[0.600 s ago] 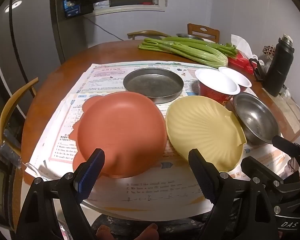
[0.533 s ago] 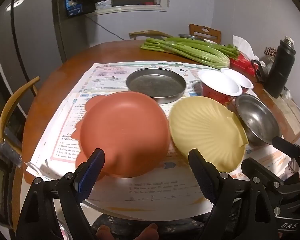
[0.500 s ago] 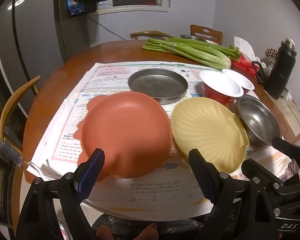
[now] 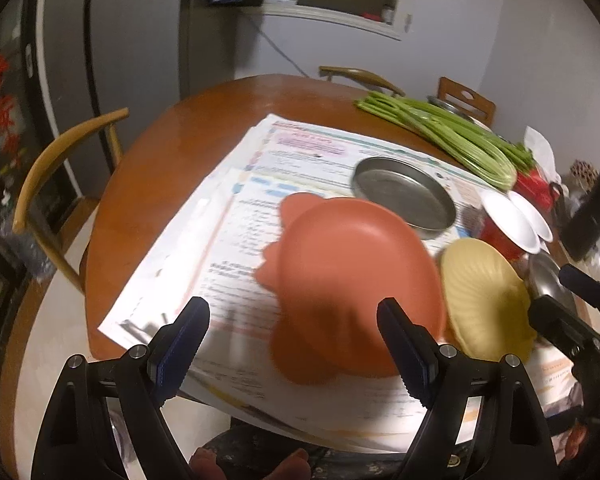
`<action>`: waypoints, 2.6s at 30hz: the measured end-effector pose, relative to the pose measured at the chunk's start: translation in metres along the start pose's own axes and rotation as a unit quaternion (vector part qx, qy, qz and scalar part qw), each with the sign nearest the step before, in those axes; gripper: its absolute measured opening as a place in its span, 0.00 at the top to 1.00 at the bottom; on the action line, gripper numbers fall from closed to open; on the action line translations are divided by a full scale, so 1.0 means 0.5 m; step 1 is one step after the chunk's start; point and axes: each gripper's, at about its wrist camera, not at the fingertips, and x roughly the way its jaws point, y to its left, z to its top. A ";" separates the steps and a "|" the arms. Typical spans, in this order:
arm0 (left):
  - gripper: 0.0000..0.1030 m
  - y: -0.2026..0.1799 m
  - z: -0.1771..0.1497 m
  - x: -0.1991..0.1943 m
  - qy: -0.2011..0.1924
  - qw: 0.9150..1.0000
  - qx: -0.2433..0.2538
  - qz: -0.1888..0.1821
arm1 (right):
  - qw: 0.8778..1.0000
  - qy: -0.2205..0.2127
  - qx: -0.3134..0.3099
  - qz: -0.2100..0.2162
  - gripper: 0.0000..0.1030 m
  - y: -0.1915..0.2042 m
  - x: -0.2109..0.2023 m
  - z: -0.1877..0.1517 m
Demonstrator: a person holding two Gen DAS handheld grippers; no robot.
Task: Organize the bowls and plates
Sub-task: 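Grasp the rim of the terracotta eared plate with the left gripper, then lift the terracotta plate with the left gripper and carry it across the paper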
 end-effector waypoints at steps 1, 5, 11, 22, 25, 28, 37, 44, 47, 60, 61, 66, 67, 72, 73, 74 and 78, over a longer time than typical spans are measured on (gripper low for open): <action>0.16 0.008 0.000 0.003 0.003 1.000 -0.005 0.001 | 1.000 0.006 -0.003 0.003 0.04 0.002 0.010 0.007; 0.16 0.034 0.004 0.021 0.016 1.000 -0.023 0.000 | 0.999 0.036 -0.011 0.024 0.09 0.012 0.055 0.026; 0.16 0.045 0.004 0.056 0.047 0.998 -0.034 -0.003 | 0.997 0.060 -0.046 0.027 0.16 0.045 0.111 0.038; 0.16 0.059 0.022 0.089 0.071 0.995 -0.061 -0.032 | 0.991 0.098 -0.081 0.047 0.40 0.072 0.195 0.057; 0.18 0.060 0.027 0.091 0.071 0.994 -0.069 -0.037 | 0.990 0.097 -0.098 0.041 0.41 0.081 0.210 0.060; 0.26 0.054 0.029 0.093 0.072 0.994 -0.067 -0.043 | 0.988 0.104 -0.104 0.040 0.43 0.083 0.224 0.060; 0.68 0.024 0.028 0.112 0.094 0.991 -0.048 -0.081 | 0.983 0.116 -0.140 0.041 0.44 0.110 0.242 0.053; 0.69 0.026 0.032 0.112 0.093 0.991 -0.048 -0.081 | 0.984 0.118 -0.127 0.051 0.44 0.109 0.235 0.051; 0.69 0.040 0.043 0.103 0.084 0.992 -0.053 -0.080 | 0.984 0.114 -0.127 0.054 0.44 0.117 0.229 0.053; 0.67 0.130 0.152 0.090 0.034 0.995 -0.081 -0.054 | 0.988 0.090 -0.080 0.100 0.44 0.173 0.232 0.127; 0.67 0.136 0.162 0.096 0.037 0.994 -0.084 -0.054 | 0.988 0.090 -0.074 0.102 0.44 0.171 0.236 0.131; 0.67 0.146 0.198 0.128 0.037 0.995 -0.083 -0.050 | 0.989 0.095 -0.035 0.107 0.44 0.165 0.273 0.152; 0.67 0.147 0.207 0.137 0.037 0.995 -0.081 -0.048 | 0.989 0.098 -0.028 0.107 0.44 0.163 0.281 0.154; 0.67 0.151 0.240 0.178 0.041 0.995 -0.080 -0.043 | 0.988 0.105 -0.005 0.110 0.44 0.155 0.311 0.158; 0.67 0.152 0.245 0.186 0.041 0.995 -0.080 -0.042 | 0.988 0.104 -0.003 0.110 0.44 0.155 0.314 0.157; 0.67 0.154 0.249 0.192 0.042 0.995 -0.079 -0.041 | 0.988 0.104 -0.002 0.110 0.44 0.155 0.316 0.157; 0.67 0.158 0.257 0.219 0.049 0.995 -0.079 -0.042 | 0.988 0.107 0.006 0.112 0.44 0.152 0.327 0.156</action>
